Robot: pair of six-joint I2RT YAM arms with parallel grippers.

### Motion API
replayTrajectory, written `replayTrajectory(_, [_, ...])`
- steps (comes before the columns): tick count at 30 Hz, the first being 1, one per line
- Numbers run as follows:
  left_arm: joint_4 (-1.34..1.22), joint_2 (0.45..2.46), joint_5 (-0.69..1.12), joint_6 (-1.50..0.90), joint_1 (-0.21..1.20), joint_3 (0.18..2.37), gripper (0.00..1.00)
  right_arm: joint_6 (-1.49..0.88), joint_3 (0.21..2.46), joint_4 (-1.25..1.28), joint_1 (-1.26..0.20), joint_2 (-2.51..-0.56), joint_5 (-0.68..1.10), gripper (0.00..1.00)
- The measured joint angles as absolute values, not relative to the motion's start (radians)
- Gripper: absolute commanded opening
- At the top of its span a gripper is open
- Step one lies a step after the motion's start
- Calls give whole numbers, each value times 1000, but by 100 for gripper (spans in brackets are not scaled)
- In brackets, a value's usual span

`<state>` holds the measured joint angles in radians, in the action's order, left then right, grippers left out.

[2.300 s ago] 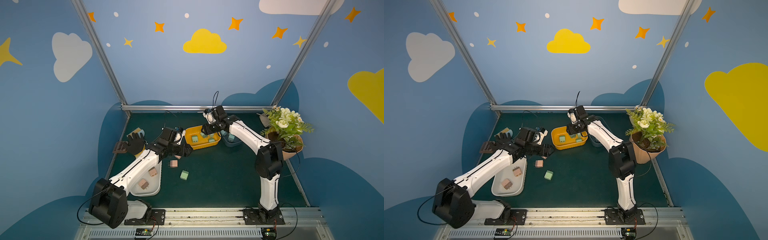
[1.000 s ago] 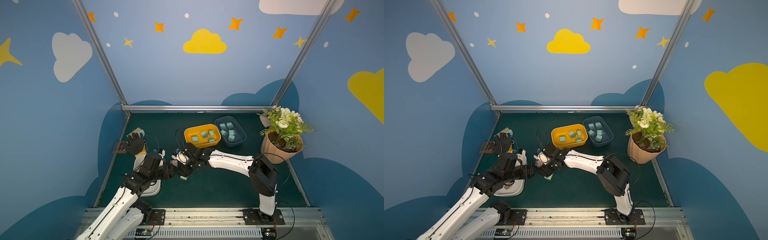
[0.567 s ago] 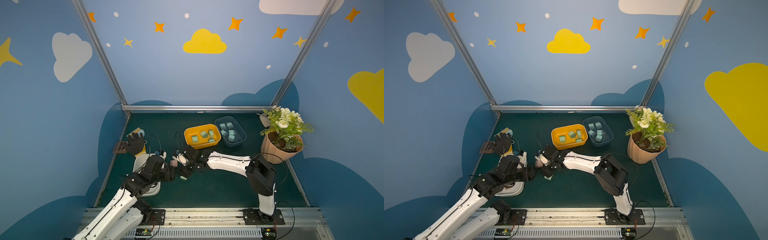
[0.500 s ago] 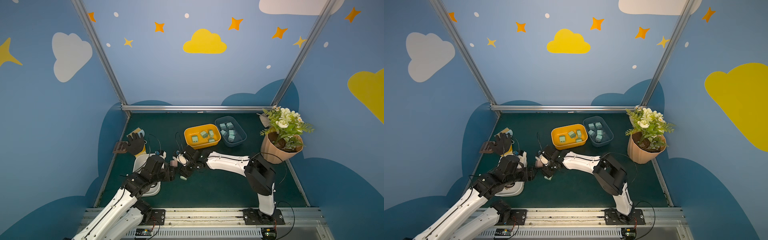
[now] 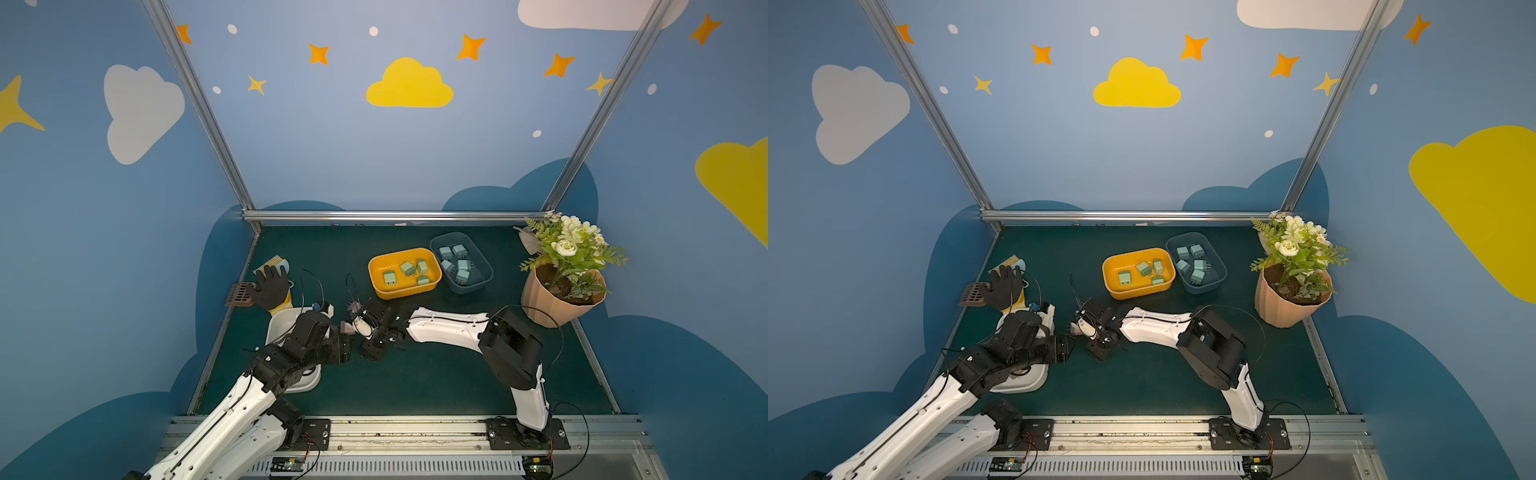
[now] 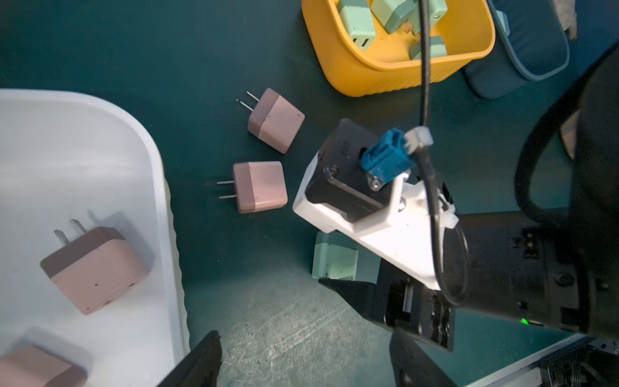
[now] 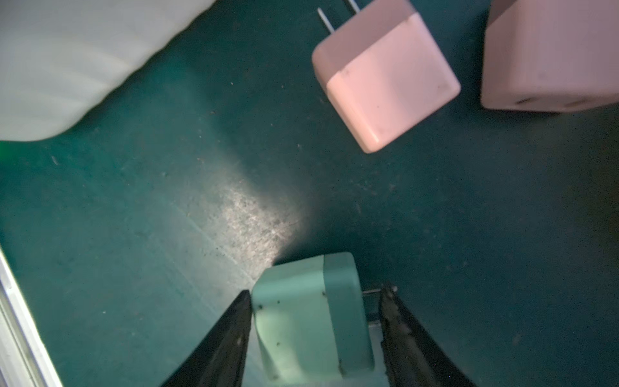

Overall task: Place the plugs by color into the storage box
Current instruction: Pick up the plug from the center of the board.

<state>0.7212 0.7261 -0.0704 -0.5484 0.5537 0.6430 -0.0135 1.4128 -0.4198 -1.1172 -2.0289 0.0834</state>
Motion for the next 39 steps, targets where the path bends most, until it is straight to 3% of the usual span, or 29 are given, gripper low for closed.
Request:
replayTrajectory(8, [760,646,-49,-620,589,643,78,20,1442,-437,-1134,-2049,25,55])
replayTrajectory(12, [764,623,-60,-635,599,643,78,39,1444,-427,-1143,-2049,-10,47])
replayTrajectory(39, [757,712,-77,-609,607,630,78,61,1435,-430,-1121,-2044,-104,27])
